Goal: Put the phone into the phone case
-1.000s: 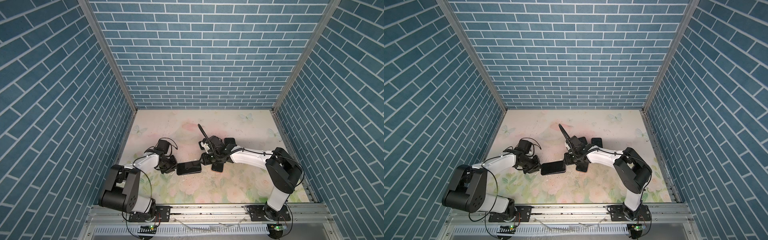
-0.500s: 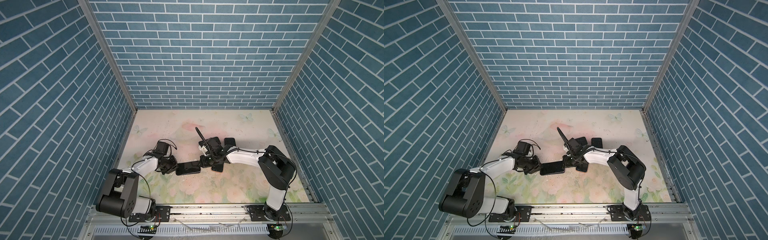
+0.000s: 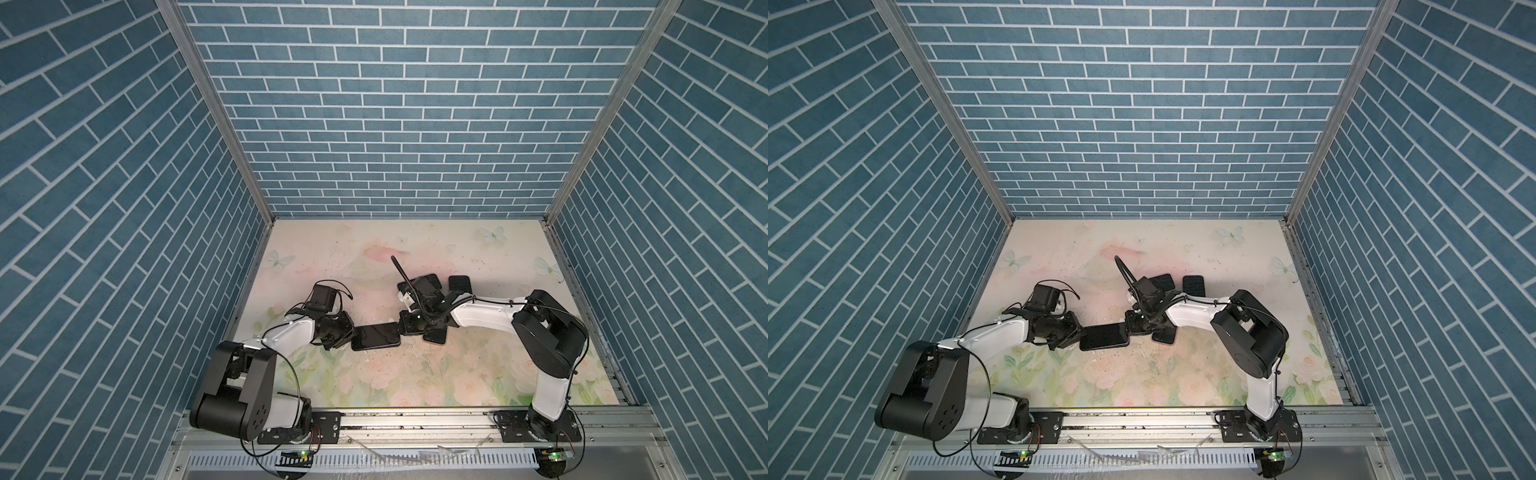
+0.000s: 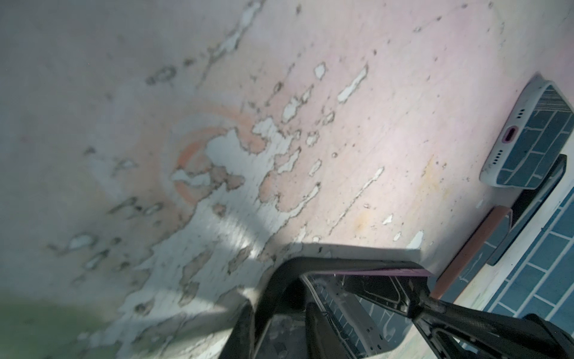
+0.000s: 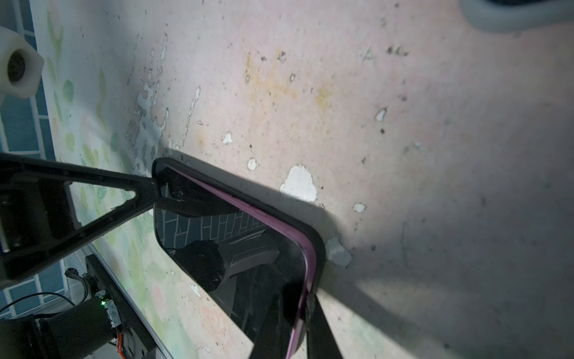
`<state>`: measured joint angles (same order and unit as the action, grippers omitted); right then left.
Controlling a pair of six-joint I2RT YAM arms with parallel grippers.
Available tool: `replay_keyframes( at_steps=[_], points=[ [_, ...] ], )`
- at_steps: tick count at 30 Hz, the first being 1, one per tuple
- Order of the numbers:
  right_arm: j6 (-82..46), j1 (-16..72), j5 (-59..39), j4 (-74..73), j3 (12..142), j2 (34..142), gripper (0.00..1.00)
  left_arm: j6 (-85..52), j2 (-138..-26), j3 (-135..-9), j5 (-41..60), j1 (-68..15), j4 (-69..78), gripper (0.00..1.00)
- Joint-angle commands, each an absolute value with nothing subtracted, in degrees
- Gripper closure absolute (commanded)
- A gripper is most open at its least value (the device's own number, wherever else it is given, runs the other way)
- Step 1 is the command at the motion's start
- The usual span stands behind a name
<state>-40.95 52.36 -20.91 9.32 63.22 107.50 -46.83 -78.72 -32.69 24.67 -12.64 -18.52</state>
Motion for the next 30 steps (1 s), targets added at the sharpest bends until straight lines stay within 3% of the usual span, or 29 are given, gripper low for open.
replay_keyframes(
  at_steps=[1, 7, 12, 22, 30],
  points=[
    [-41.6, 55.4, -24.1, 4.7, 63.6, 111.1, 0.81, -47.5, -81.0, -29.5, 24.0, -13.8, -19.9, 0.69],
    [-41.4, 54.3, -18.8, 6.3, 60.6, 105.2, 0.62, -46.4, -78.6, -30.2, 23.0, -13.8, -22.9, 0.6],
    [-41.1, 53.0, -16.8, 6.7, 58.9, 103.3, 0.51, -46.0, -77.0, -30.4, 22.5, -13.8, -23.9, 0.6],
    [-42.2, 52.1, -26.8, -0.5, 59.3, 109.4, 0.48, -45.5, -77.6, -28.7, 27.0, -13.8, -17.7, 0.59],
    [-48.6, 49.4, -39.3, -23.4, 51.0, 109.0, 0.5, -46.6, -77.4, -26.5, 32.0, -13.8, -11.0, 0.59]
  ],
)
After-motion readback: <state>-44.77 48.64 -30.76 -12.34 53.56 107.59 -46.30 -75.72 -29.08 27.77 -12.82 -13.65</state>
